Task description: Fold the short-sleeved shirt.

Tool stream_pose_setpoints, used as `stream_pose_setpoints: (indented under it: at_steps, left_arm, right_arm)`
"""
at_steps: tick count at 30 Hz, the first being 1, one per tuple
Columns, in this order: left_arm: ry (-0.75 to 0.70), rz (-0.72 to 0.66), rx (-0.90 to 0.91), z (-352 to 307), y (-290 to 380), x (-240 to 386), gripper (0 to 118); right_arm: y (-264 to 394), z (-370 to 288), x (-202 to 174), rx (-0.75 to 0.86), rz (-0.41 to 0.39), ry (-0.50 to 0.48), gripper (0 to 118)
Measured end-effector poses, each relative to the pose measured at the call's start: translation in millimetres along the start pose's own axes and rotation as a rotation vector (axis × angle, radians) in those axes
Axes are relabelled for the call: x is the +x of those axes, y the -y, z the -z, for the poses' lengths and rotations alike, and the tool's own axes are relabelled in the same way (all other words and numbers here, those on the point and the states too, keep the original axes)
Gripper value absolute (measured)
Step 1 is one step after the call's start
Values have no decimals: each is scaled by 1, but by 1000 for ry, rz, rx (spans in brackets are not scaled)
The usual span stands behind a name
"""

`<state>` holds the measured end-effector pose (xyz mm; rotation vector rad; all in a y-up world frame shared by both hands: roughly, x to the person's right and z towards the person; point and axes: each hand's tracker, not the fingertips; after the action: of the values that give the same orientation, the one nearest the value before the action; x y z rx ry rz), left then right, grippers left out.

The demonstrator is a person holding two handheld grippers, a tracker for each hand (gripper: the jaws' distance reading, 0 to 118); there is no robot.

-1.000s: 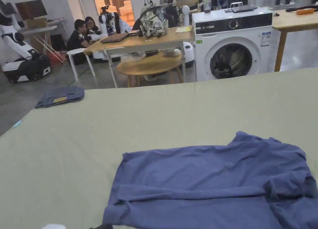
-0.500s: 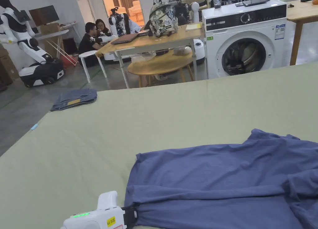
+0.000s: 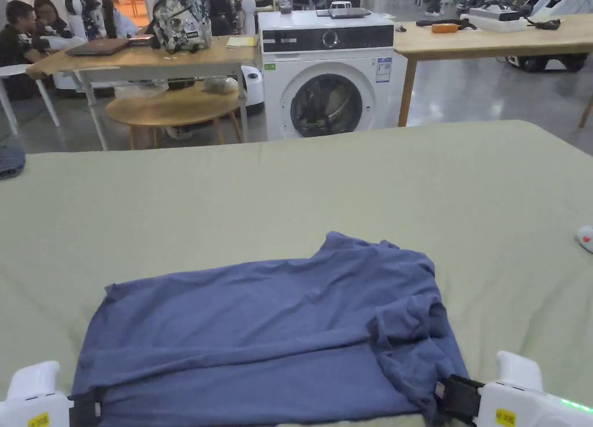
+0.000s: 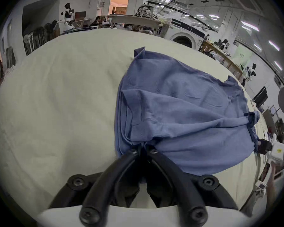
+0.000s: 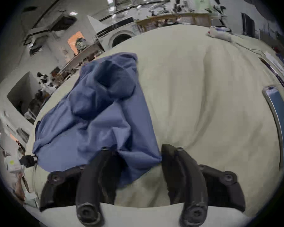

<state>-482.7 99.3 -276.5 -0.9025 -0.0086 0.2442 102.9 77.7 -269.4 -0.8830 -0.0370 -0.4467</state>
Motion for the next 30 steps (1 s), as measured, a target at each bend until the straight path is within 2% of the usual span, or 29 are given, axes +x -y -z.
stream_pose_setpoints:
  at_steps: [1, 2, 5, 7, 8, 9, 11, 13, 19, 22, 24, 25, 26, 27, 28, 30]
  left_arm:
    - [0, 1, -1, -3, 2, 4, 0]
    - [-3, 4, -2, -2, 2, 4, 0]
    - [-8, 16, 3, -6, 3, 6, 0]
    - [87, -14, 83, -24, 8, 1, 0]
    - [147, -25, 144, -38, 11, 0, 0]
    - [144, -30, 204, -53, 15, 0, 0]
    - [156, -23, 217, -79, 20, 1, 0]
    - [154, -15, 244, -107, 29, 8, 0]
    - [169, -81, 202, -165, 98, 6, 0]
    - [139, -87, 168, -174, 134, 7, 0]
    - [132, -102, 151, -174, 153, 14, 1]
    - [131, -100, 153, -171, 161, 18, 13]
    - [121, -92, 153, -169, 166, 20, 42]
    - [105, -83, 145, -165, 168, 19, 52]
    - [69, -68, 111, -160, 168, 19, 52]
    - [-5, -24, 117, -161, 168, 22, 52]
  right_arm:
    - [1, -7, -1, 60, -18, 32, 5]
    - [-1, -18, -3, 105, -9, -9, 5]
    - [-6, -29, -3, 90, -20, -34, 4]
    - [-6, -44, 4, 143, -19, -88, 4]
    - [-5, -53, 4, 172, -35, -82, 4]
    - [-5, -64, 2, 196, -57, -74, 4]
    - [-5, -82, -1, 215, -114, -73, 4]
    - [-2, -95, -2, 228, -130, -66, 4]
    - [33, -149, 25, 201, -79, -70, 4]
    - [55, -162, 32, 145, -125, -43, 4]
    - [65, -151, 43, 125, -180, 23, 5]
    - [70, -144, 47, 123, -182, 18, 10]
    - [72, -140, 48, 128, -177, 14, 30]
    - [74, -137, 49, 124, -180, 31, 46]
    - [74, -133, 46, 123, -189, 62, 50]
    - [75, -134, 47, 124, -206, 72, 50]
